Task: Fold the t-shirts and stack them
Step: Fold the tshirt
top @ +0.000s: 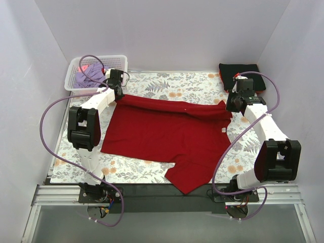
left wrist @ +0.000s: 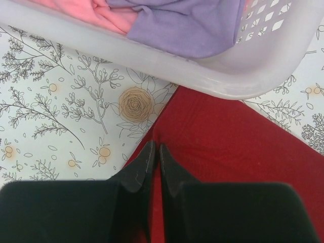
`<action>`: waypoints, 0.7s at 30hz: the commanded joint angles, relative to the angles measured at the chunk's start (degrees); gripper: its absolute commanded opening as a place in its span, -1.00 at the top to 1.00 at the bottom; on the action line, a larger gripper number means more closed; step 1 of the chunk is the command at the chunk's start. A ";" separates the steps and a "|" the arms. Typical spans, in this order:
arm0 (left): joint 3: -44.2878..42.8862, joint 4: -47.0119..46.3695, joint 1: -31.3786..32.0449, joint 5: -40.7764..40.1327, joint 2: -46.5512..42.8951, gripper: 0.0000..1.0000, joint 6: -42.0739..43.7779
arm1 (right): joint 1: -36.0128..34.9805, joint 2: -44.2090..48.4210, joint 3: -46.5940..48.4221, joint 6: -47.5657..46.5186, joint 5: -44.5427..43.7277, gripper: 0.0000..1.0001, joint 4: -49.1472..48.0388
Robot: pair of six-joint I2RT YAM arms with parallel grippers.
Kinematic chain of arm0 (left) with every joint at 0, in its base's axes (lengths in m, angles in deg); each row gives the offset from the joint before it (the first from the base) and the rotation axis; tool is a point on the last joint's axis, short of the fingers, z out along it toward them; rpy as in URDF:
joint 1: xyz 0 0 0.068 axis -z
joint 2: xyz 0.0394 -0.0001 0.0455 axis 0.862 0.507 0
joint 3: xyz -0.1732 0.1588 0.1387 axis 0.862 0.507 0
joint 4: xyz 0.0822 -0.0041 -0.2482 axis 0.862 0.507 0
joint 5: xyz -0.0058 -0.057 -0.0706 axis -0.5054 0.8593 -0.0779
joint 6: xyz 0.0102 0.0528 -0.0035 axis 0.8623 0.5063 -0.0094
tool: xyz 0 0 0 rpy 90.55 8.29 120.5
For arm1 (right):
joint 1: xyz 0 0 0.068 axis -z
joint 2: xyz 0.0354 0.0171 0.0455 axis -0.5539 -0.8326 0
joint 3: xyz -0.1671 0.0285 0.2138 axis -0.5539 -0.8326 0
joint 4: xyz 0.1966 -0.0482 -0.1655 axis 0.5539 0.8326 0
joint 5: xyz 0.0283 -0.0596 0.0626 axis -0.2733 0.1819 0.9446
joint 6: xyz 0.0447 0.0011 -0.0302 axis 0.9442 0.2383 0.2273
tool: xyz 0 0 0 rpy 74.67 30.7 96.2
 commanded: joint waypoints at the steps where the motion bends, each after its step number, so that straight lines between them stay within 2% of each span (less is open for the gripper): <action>1: -1.71 1.08 -0.59 -1.97 -3.54 1.00 -0.61 | 0.44 2.53 2.30 2.29 1.86 0.97 2.23; 8: 1.10 1.52 -0.59 -3.28 -2.40 1.00 -1.67 | 0.35 2.09 -1.74 5.11 5.47 0.97 2.41; 15: 2.51 2.66 -0.59 -5.39 2.17 1.00 -3.60 | 0.44 -0.63 -6.58 5.72 3.89 0.97 2.24; 21: 1.72 4.24 -0.59 -6.36 4.28 1.00 -4.30 | 0.52 0.33 -5.53 5.81 3.98 0.97 2.32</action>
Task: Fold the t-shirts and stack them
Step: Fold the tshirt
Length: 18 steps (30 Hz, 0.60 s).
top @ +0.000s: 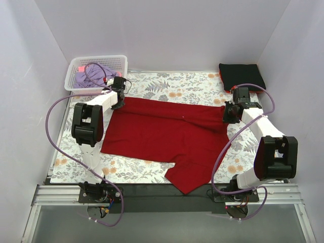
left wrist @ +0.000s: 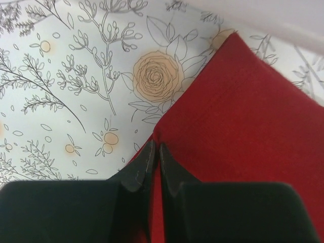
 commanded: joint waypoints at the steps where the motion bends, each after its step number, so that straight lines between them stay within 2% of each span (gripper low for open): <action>1: -0.23 1.36 -0.59 -3.45 -0.44 1.00 -1.02 | 0.48 1.56 1.55 0.76 -0.07 0.97 -0.54; 7: -0.93 1.44 -0.77 -4.07 -0.97 1.00 -0.50 | 0.48 2.53 4.27 0.85 1.60 0.97 1.04; 18: -1.89 2.06 -0.95 -4.95 -0.44 1.00 0.20 | 0.48 3.93 3.23 1.47 3.27 0.97 2.54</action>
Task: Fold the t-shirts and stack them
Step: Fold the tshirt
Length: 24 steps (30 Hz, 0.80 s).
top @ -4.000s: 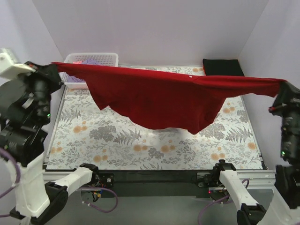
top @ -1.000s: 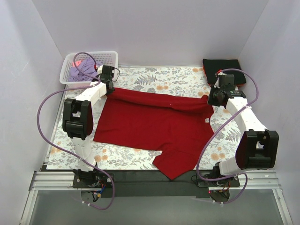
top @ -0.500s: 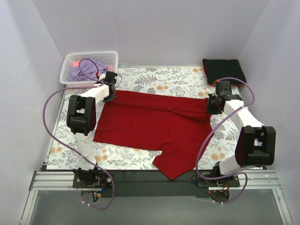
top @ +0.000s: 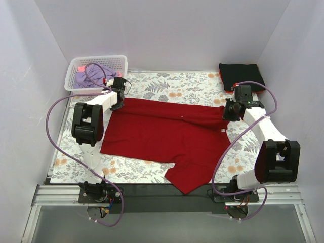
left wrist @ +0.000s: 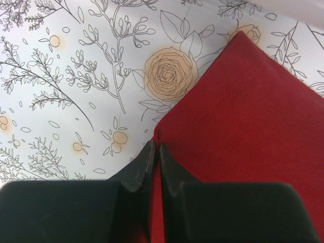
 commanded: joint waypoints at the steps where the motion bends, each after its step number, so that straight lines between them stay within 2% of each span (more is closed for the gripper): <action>1: -1.79 0.73 -0.73 -3.46 -1.71 1.00 0.58 | 0.48 1.99 0.80 0.31 1.48 0.97 1.12; 5: -1.35 0.73 -0.73 -3.29 -1.71 0.99 0.66 | 0.48 1.73 -1.83 0.48 -0.88 0.96 1.12; 8: -0.91 0.81 -0.73 -3.20 -1.00 0.89 0.49 | 0.57 1.38 -5.26 1.36 -1.86 0.92 0.33; 17: 0.06 0.37 -0.73 -1.88 -3.20 0.80 -0.83 | 0.57 2.96 -9.22 1.71 1.81 0.81 -1.87; 22: 0.76 0.46 -0.73 -1.09 -4.78 0.69 -1.09 | 0.66 4.18 -8.52 1.80 2.80 0.55 -1.52; 24: 1.20 0.38 -0.73 -0.74 -6.27 0.57 -1.35 | 0.48 5.41 -8.17 1.89 2.63 0.40 -1.43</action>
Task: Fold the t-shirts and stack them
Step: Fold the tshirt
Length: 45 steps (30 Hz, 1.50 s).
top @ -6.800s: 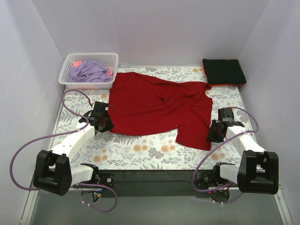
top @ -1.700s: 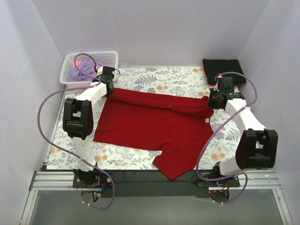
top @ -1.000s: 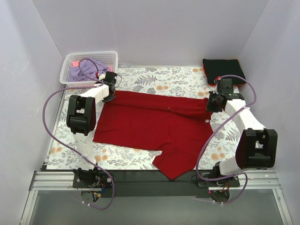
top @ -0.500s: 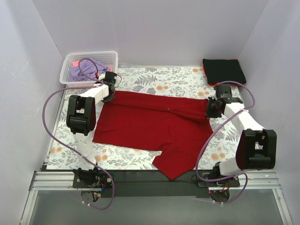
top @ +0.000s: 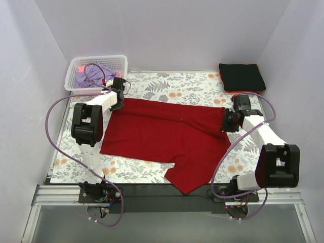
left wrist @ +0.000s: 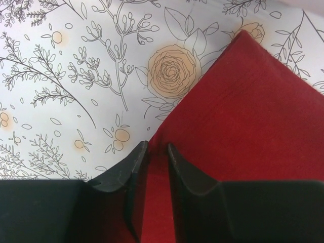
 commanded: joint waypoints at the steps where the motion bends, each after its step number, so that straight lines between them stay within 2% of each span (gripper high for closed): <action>1: 1.22 0.22 -0.62 -0.39 -6.36 0.55 -0.98 | 0.33 3.38 1.05 0.27 0.48 0.31 -1.06; 2: 1.40 0.31 -0.62 -0.13 -6.98 0.42 -1.16 | 0.33 4.26 1.23 0.27 -0.48 0.29 -1.15; 5: 2.72 1.01 -0.62 1.02 -9.87 0.27 -1.86 | 1.12 5.40 1.50 0.62 -1.19 0.22 -2.11; 13: 8.69 0.23 -0.62 4.97 -18.93 0.01 -2.39 | 8.14 10.59 -4.39 3.79 6.19 0.25 -14.14; 17: 12.65 -4.25 -0.53 8.48 -21.57 0.01 -1.25 | 11.48 9.81 -8.16 6.15 10.39 0.28 -19.86; 23: 12.48 -6.28 -0.62 9.90 -16.31 0.13 -1.25 | 15.09 5.77 -12.48 8.36 16.63 0.32 -27.33; 26: 11.78 -5.93 -0.71 8.67 -13.06 0.18 -1.34 | 16.23 3.22 -14.15 9.41 19.28 0.38 -29.36; 30: 12.12 -0.67 -1.06 6.38 -10.06 0.25 -3.88 | 16.50 -0.21 -15.20 9.50 20.78 0.45 -30.75; 33: 16.85 0.65 -1.06 5.24 -12.76 0.31 -6.24 | 16.68 -4.15 -16.17 9.24 22.53 0.49 -31.56; 39: 23.63 2.59 -1.15 5.41 -15.68 0.31 -7.84 | 17.38 -10.32 -16.00 8.36 21.49 0.55 -31.12; 45: 32.60 2.77 -1.15 6.56 -23.58 0.29 -10.65 | 21.07 -11.47 -14.42 7.84 15.25 0.55 -30.25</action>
